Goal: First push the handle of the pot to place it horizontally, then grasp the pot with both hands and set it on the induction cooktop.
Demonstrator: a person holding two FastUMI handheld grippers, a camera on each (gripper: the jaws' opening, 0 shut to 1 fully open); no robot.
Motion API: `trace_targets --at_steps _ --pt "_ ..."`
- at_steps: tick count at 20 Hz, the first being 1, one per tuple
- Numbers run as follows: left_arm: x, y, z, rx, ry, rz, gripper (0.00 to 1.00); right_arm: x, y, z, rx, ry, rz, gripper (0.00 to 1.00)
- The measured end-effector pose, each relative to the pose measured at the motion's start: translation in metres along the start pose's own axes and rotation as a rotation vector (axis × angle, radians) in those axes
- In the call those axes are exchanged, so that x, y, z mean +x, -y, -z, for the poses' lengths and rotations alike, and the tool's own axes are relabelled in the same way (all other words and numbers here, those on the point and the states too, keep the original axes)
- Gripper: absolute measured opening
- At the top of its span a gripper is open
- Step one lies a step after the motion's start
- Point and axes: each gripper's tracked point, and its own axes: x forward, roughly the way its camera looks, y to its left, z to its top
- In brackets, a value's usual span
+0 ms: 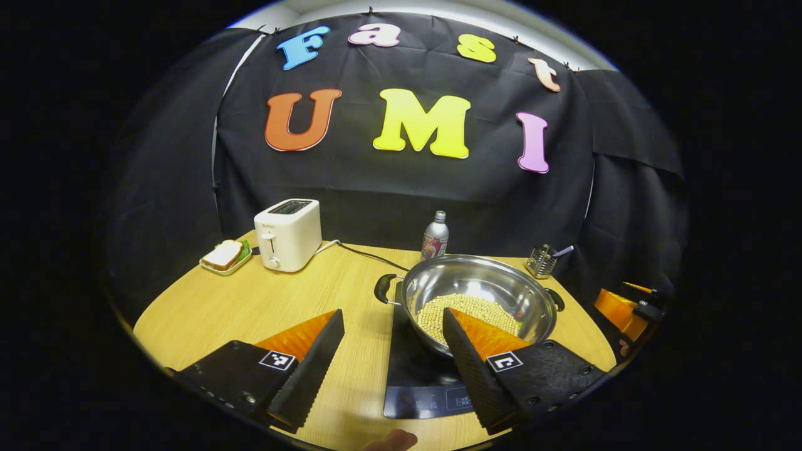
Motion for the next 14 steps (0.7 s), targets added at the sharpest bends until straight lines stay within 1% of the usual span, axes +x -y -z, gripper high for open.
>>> trace_targets --at_steps 7,9,11,13,14 --pt "-0.083 0.003 -0.045 0.014 0.204 -0.001 0.95 -0.096 0.01 -0.023 0.033 0.138 0.01 1.0" --pt "-0.104 -0.005 -0.059 0.048 0.273 -0.039 0.95 -0.127 0.017 -0.034 0.024 0.196 0.031 1.0" --pt "-0.117 -0.005 -0.068 0.078 0.326 -0.048 0.95 -0.157 0.022 -0.053 -0.008 0.261 0.061 1.0" --pt "-0.13 -0.019 -0.067 0.095 0.329 -0.112 0.94 -0.184 0.022 -0.071 -0.02 0.316 0.092 1.0" --pt "-0.138 -0.023 -0.067 0.105 0.325 -0.127 0.93 -0.196 0.02 -0.082 -0.019 0.344 0.1 1.0"
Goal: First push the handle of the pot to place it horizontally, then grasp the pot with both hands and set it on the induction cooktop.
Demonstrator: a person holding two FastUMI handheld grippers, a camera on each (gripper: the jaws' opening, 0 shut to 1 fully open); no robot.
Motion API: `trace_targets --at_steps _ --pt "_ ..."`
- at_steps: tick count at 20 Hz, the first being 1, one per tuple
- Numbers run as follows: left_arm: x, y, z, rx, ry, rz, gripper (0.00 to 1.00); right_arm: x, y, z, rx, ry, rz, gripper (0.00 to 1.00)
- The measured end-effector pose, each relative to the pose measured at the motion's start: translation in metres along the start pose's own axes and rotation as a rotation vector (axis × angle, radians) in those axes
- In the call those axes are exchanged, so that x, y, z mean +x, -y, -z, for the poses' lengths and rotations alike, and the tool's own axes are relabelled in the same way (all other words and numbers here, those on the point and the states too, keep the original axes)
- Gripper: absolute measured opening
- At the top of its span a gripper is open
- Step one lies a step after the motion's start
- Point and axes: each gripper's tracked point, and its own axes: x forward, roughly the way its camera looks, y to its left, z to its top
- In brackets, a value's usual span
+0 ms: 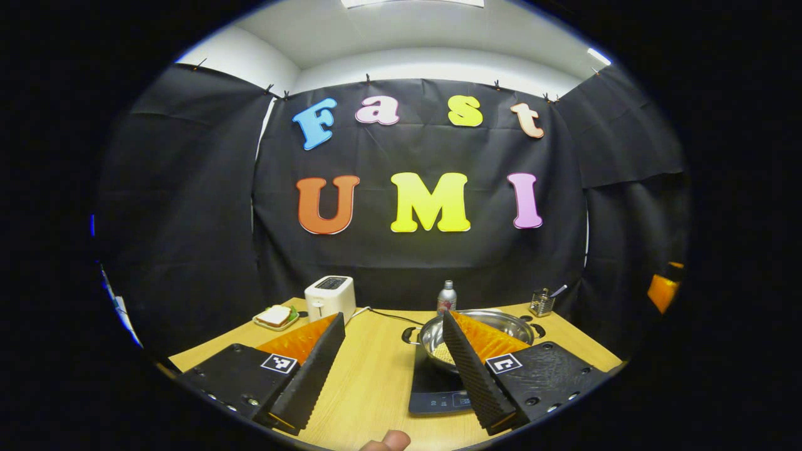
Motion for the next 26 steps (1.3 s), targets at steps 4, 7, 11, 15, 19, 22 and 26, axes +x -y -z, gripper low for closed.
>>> trace_targets --at_steps 4,7,11,15,19,22,26 --pt "-0.028 -0.022 -0.018 0.012 0.016 -0.065 0.93 -0.028 -0.006 -0.021 -0.035 0.009 0.024 1.0" --pt "-0.052 -0.028 -0.034 -0.033 0.069 -0.068 0.94 -0.044 -0.009 -0.02 -0.017 -0.003 0.023 1.0" --pt "-0.082 -0.02 -0.036 -0.056 0.097 0.009 0.94 -0.058 -0.007 -0.017 0.035 0.011 0.016 1.0" --pt "-0.1 -0.016 -0.038 -0.005 0.107 0.034 0.94 -0.063 -0.01 -0.017 0.029 0.012 -0.005 1.0" --pt "-0.104 -0.01 -0.04 0.022 0.115 0.046 0.94 -0.063 0.0 -0.018 0.01 0.019 0.025 1.0" --pt "-0.103 -0.004 -0.038 0.013 0.111 0.071 0.94 -0.061 0.004 -0.018 0.031 0.023 0.038 1.0" --pt "-0.106 -0.002 -0.038 0.005 0.121 0.092 0.94 -0.06 0.003 -0.013 0.055 0.011 0.021 1.0"
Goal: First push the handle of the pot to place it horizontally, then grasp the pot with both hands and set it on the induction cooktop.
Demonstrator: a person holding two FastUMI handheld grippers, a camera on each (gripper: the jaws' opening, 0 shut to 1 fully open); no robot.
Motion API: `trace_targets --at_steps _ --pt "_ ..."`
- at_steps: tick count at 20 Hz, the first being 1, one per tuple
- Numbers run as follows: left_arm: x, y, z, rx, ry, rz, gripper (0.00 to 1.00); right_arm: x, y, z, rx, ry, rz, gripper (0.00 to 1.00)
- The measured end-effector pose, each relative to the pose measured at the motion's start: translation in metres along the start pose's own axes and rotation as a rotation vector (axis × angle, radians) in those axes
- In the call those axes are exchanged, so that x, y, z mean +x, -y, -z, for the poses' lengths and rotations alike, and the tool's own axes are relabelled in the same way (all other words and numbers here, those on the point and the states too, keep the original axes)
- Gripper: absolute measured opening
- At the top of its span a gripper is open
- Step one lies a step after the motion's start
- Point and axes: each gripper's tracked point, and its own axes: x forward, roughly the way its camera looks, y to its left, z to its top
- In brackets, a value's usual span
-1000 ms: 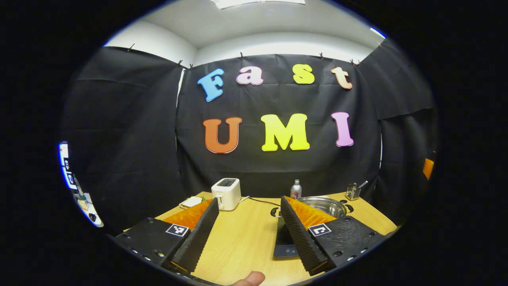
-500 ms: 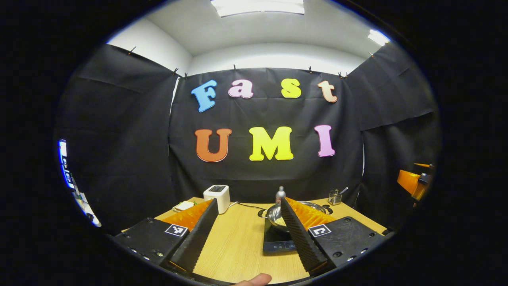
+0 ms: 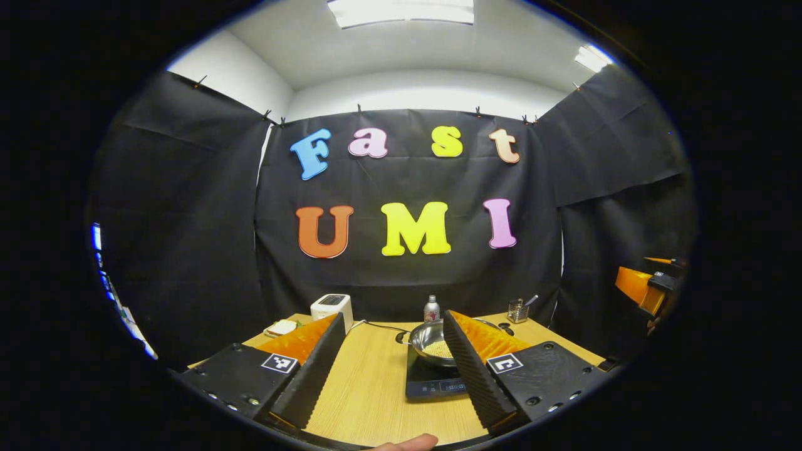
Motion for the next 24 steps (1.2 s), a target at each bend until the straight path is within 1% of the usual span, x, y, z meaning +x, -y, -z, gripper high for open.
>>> trace_targets --at_steps 2,3,4,16,24 --pt "-0.001 0.0 -0.001 0.012 0.003 -0.001 0.94 0.002 0.002 0.001 0.002 0.003 -0.001 1.0" --pt "-0.002 -0.001 -0.001 0.014 0.006 -0.001 0.83 0.001 0.002 -0.001 0.001 0.009 -0.003 1.0" --pt "-0.002 0.001 -0.001 0.015 0.007 0.004 0.94 0.0 0.003 -0.002 0.001 0.016 -0.002 1.0" --pt "-0.003 0.001 0.005 0.011 0.001 0.012 0.94 -0.008 0.0 -0.004 0.008 0.045 -0.036 1.0" --pt "-0.002 -0.001 0.008 0.012 -0.003 0.005 0.94 0.0 0.007 0.005 0.023 0.028 -0.031 1.0"
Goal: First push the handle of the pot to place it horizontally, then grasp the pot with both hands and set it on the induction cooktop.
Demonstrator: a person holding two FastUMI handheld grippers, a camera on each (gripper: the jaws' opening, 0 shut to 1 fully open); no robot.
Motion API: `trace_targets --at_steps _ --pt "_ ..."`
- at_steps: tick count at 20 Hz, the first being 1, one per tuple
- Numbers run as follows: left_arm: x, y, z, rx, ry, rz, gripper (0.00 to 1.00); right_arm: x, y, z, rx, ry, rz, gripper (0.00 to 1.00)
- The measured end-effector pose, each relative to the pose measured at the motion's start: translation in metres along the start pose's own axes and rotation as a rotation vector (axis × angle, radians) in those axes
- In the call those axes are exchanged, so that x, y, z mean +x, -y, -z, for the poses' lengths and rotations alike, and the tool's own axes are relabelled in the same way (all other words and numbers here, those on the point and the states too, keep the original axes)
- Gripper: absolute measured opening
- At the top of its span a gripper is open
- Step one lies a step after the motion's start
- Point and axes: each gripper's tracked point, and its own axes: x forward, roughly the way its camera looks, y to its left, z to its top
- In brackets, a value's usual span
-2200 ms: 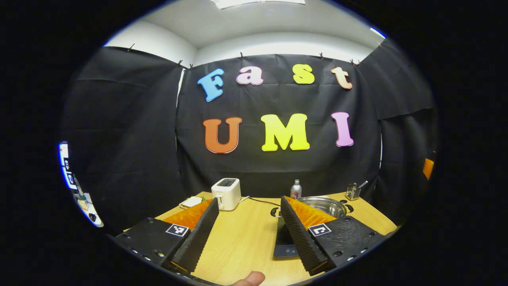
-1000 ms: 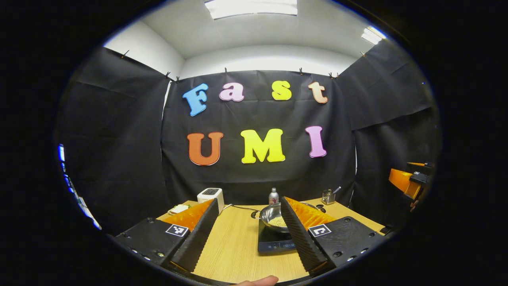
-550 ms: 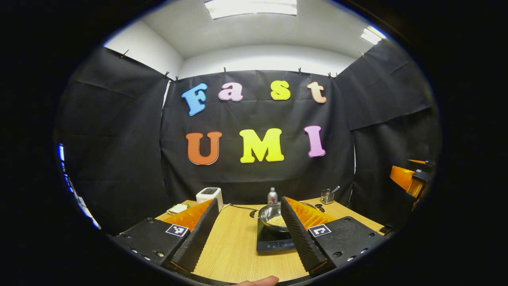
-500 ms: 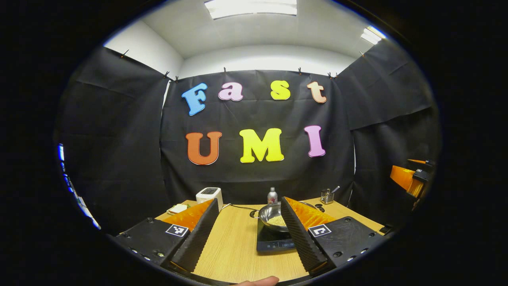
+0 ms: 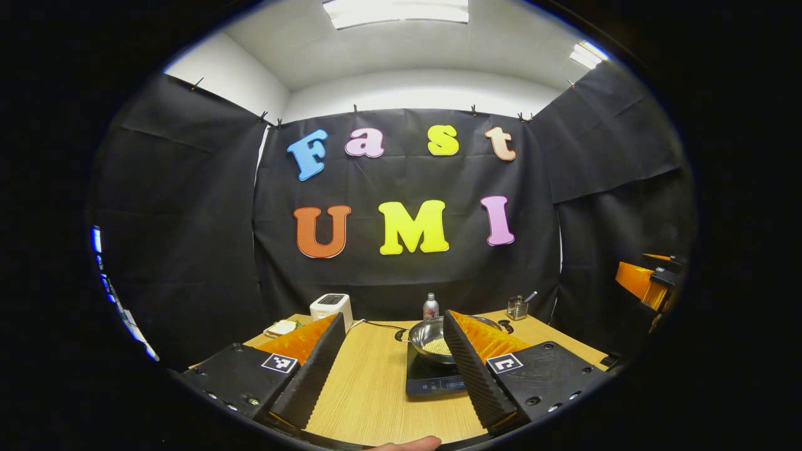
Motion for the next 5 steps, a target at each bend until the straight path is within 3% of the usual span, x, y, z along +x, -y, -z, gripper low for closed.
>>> trace_targets --at_steps 5 --pt "-0.0003 -0.0012 -0.0023 0.003 0.007 -0.005 0.94 -0.0032 -0.0052 -0.007 -0.01 0.025 -0.015 1.0"
